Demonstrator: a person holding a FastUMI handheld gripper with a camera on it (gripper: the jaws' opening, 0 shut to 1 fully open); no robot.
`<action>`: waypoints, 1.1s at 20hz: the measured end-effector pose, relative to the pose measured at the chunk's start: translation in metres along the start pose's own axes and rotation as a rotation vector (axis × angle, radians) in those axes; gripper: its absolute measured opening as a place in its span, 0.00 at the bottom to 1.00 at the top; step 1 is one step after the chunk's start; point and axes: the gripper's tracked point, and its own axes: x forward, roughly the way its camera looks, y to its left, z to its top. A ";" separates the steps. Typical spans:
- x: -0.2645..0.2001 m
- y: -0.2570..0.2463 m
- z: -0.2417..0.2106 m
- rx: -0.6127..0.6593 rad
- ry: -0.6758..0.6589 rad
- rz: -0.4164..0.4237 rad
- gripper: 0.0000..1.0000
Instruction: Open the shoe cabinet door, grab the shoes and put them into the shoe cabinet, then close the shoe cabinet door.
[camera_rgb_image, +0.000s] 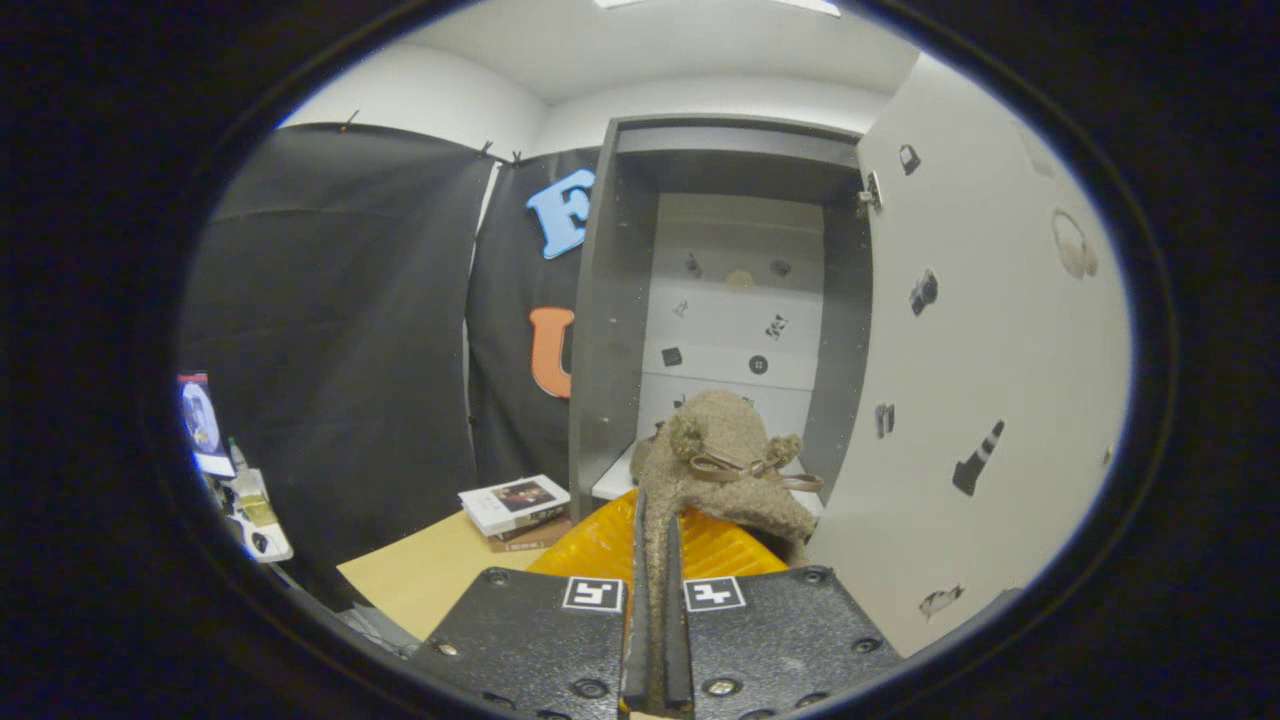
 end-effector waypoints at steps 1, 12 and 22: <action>0.006 -0.003 0.009 -0.001 0.002 -0.012 0.09; 0.150 -0.050 0.030 -0.014 0.132 -0.186 0.09; 0.321 -0.141 -0.061 -0.078 0.313 -0.296 0.09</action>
